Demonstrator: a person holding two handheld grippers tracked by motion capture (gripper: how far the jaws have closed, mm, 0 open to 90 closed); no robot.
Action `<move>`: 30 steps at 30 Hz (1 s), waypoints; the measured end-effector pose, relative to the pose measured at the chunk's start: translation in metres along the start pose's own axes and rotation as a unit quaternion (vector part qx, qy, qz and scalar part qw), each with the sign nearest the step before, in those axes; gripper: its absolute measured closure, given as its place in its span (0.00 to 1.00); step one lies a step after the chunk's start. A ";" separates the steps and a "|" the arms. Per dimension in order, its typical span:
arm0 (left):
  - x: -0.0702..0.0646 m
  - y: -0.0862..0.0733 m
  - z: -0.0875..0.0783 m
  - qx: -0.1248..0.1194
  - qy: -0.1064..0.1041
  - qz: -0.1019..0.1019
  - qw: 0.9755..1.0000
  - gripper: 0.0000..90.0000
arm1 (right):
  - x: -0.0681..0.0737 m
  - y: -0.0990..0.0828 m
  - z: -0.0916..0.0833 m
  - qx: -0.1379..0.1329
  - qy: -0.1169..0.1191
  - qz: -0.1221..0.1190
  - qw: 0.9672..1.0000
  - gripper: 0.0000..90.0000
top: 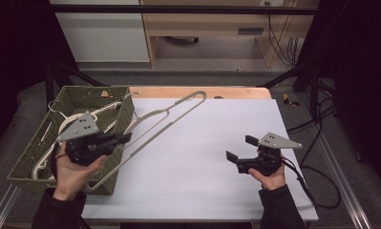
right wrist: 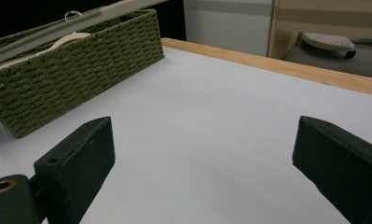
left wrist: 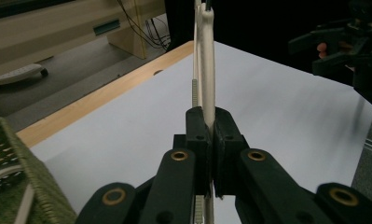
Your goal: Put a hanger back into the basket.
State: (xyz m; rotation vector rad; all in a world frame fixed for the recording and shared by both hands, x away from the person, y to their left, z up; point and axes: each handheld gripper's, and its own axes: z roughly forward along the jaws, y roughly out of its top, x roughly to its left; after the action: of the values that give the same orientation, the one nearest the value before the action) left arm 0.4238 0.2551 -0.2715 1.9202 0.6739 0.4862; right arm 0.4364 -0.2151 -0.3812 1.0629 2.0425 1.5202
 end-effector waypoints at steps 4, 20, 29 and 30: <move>0.023 0.005 -0.014 0.004 0.023 -0.004 1.000 0.97 | 0.000 -0.001 0.000 0.000 0.000 0.002 1.000 0.07; 0.104 -0.011 -0.042 0.035 0.073 -0.030 0.996 0.97 | 0.001 -0.002 0.002 0.002 -0.001 0.001 1.000 0.07; 0.134 -0.030 -0.048 0.043 0.085 -0.049 0.994 0.97 | 0.001 -0.002 0.002 0.002 0.001 0.002 1.000 0.06; 0.137 -0.033 -0.050 0.044 0.089 -0.050 0.994 0.97 | 0.001 -0.002 0.002 0.002 0.002 0.002 1.000 0.06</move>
State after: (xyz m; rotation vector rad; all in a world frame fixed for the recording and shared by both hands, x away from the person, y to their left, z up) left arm 0.4911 0.3885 -0.2749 1.9290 0.9155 0.5785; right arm 0.4369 -0.2135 -0.3833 1.0670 2.0470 1.5216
